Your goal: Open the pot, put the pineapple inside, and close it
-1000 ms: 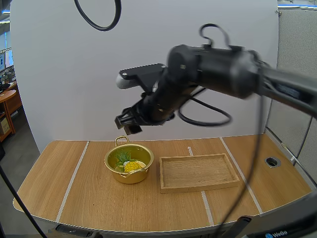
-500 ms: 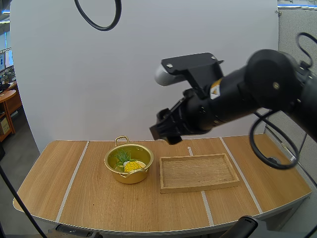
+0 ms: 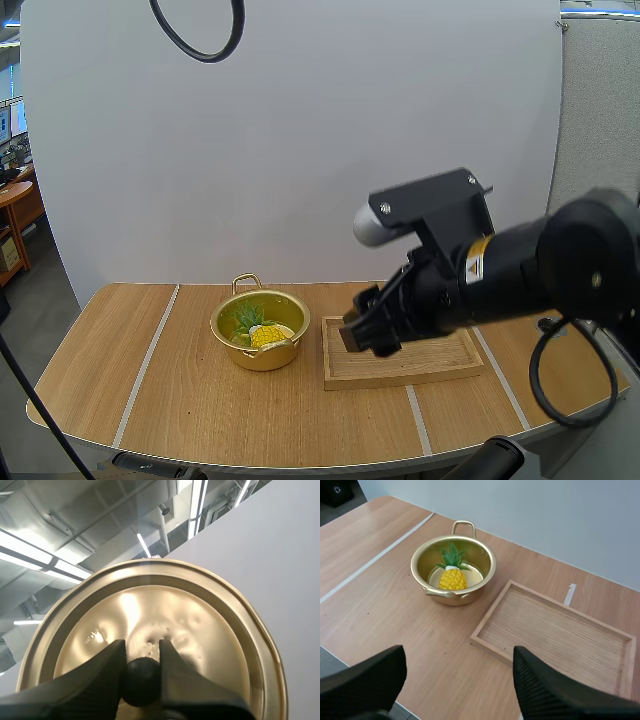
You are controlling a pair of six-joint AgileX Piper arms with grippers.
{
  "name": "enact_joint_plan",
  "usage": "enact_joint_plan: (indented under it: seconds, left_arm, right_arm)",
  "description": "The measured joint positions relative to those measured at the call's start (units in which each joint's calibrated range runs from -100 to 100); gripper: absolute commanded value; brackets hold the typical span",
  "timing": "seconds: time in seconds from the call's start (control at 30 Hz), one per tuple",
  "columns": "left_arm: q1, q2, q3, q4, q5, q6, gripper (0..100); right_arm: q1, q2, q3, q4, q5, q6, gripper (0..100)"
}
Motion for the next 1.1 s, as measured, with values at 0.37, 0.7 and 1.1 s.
enact_joint_plan:
  seconds: [0.37, 0.7, 1.1]
  left_arm:
    - [0.00, 0.0, 0.0, 0.0, 0.0, 0.0, 0]
    - [0.00, 0.0, 0.0, 0.0, 0.0, 0.0, 0]
    - [0.00, 0.0, 0.0, 0.0, 0.0, 0.0, 0]
  right_arm:
    - [-1.8, -4.8, 4.2, 1.4, -1.6, 0.0, 0]
    - [-1.8, -7.1, 4.4, 2.5, -0.6, 0.1, 0]
    - [-1.8, -7.1, 4.5, 2.8, 0.0, 0.1, 0]
